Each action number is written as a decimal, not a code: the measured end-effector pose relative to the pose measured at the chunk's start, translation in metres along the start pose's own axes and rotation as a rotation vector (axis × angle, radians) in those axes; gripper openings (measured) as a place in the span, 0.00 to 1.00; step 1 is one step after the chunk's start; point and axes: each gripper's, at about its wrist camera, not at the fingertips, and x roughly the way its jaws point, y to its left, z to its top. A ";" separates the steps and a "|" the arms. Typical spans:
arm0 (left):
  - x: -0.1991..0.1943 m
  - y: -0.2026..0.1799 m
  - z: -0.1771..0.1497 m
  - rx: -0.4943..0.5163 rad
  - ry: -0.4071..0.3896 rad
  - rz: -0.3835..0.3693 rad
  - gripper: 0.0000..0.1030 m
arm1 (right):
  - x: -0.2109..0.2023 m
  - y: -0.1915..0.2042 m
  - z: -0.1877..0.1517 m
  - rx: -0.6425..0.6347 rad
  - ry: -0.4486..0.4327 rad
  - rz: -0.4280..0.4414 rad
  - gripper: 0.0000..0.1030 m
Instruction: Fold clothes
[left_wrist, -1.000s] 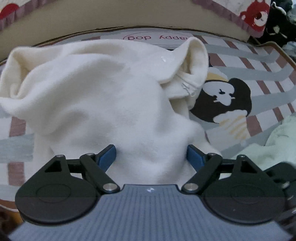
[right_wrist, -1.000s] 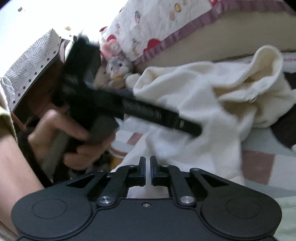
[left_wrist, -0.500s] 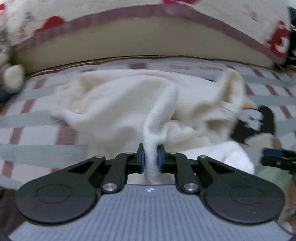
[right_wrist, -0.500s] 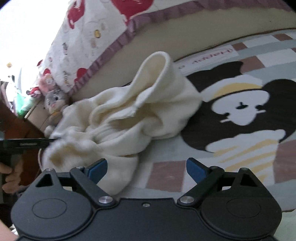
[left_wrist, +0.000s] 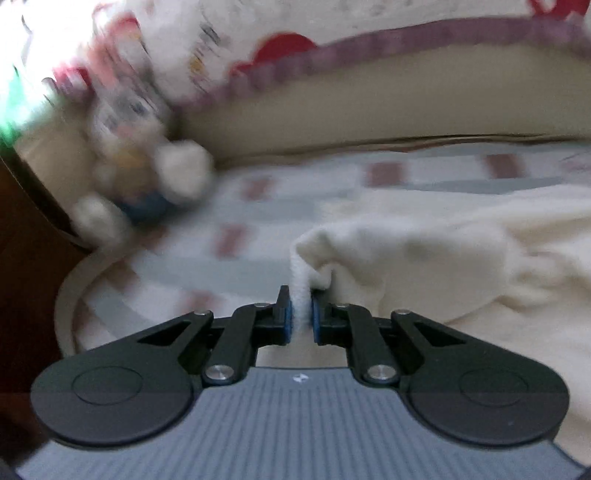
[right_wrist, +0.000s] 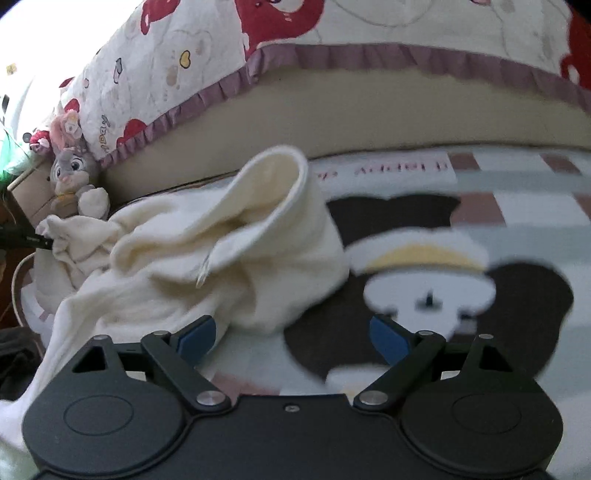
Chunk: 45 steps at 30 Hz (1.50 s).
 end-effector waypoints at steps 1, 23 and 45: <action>0.006 0.012 0.004 0.001 -0.018 0.041 0.10 | 0.003 0.000 0.007 -0.017 -0.005 -0.005 0.91; 0.013 0.154 0.001 -0.315 -0.103 0.320 0.10 | 0.126 0.033 0.060 -0.309 -0.005 0.148 0.90; -0.151 0.146 0.041 -0.377 -0.456 0.050 0.10 | -0.154 0.080 0.189 -0.168 -0.527 -0.162 0.18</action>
